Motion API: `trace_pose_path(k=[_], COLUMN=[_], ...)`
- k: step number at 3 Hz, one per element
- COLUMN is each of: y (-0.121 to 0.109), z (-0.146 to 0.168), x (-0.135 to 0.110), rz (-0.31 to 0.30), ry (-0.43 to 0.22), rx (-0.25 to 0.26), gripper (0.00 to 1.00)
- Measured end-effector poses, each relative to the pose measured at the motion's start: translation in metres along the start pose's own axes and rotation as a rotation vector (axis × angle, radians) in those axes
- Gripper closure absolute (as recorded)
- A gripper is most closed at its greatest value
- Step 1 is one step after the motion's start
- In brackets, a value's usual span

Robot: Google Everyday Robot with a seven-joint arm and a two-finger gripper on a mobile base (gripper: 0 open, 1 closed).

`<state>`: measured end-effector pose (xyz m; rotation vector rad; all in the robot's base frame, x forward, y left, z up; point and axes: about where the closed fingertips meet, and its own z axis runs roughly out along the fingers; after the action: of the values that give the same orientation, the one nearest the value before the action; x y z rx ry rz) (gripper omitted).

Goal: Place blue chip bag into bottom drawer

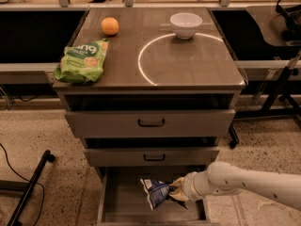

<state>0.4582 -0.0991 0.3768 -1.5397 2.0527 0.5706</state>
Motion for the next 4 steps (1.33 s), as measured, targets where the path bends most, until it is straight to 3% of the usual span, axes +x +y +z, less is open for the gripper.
trace_pose_path(k=[1, 2, 4], y=[-0.019, -0.027, -0.031], z=[0.041, 0.067, 0.087], x=[0.035, 0.052, 0.06], rz=[0.069, 0.108, 0.137], ry=[0.011, 0.023, 0.028], rx=[-0.019, -0.042, -0.042], gripper=[1.0, 0.97, 0.51])
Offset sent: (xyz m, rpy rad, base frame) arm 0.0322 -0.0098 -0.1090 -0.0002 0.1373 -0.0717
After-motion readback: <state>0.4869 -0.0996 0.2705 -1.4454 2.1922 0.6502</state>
